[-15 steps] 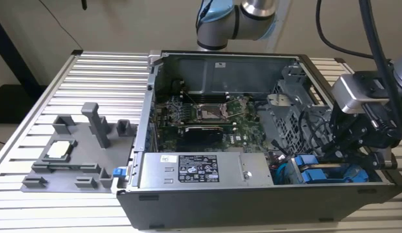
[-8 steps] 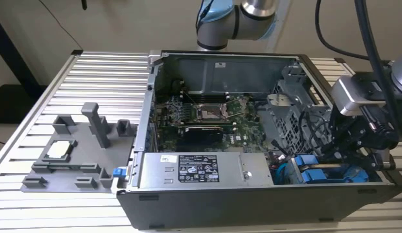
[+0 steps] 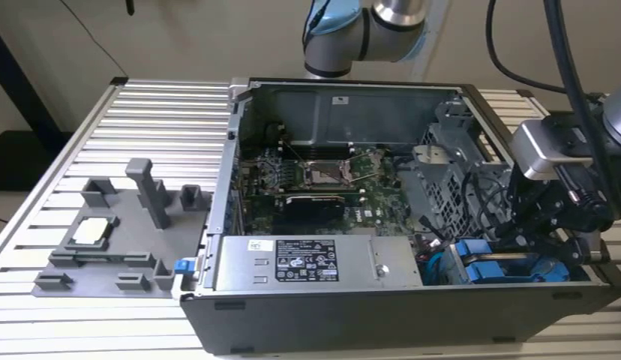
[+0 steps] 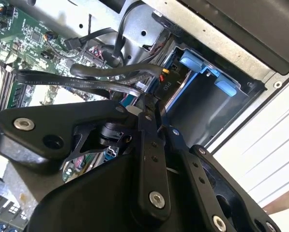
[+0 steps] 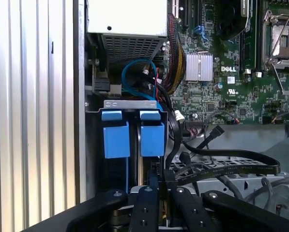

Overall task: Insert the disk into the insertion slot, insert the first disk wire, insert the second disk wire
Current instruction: 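Insert the second disk wire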

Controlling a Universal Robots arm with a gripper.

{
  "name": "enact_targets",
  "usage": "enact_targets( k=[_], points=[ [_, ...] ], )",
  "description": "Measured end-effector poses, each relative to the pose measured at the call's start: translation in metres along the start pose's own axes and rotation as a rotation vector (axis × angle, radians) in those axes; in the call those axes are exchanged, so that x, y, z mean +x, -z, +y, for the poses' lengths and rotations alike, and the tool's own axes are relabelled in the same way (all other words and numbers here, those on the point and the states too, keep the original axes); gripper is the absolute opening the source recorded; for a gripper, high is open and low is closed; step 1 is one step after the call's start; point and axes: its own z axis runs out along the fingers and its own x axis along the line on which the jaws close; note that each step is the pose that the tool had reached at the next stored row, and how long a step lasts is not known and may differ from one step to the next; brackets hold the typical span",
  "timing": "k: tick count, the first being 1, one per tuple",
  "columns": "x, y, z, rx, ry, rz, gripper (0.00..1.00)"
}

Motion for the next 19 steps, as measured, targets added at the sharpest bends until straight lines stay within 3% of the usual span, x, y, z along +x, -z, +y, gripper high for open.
enact_targets(
  k=[9, 10, 11, 19],
  points=[
    [0.0000, -0.0002, 0.0000, 0.0000, 0.000, -0.0003, 0.18],
    [0.0000, -0.0003, 0.0000, 0.0000, 0.000, -0.0003, 0.24],
    [0.0000, 0.0001, 0.0000, 0.0000, 0.000, -0.0001, 0.24],
    [-0.0023, 0.0156, 0.0005, 0.0000, 0.000, -0.0001, 0.24]
  ],
)
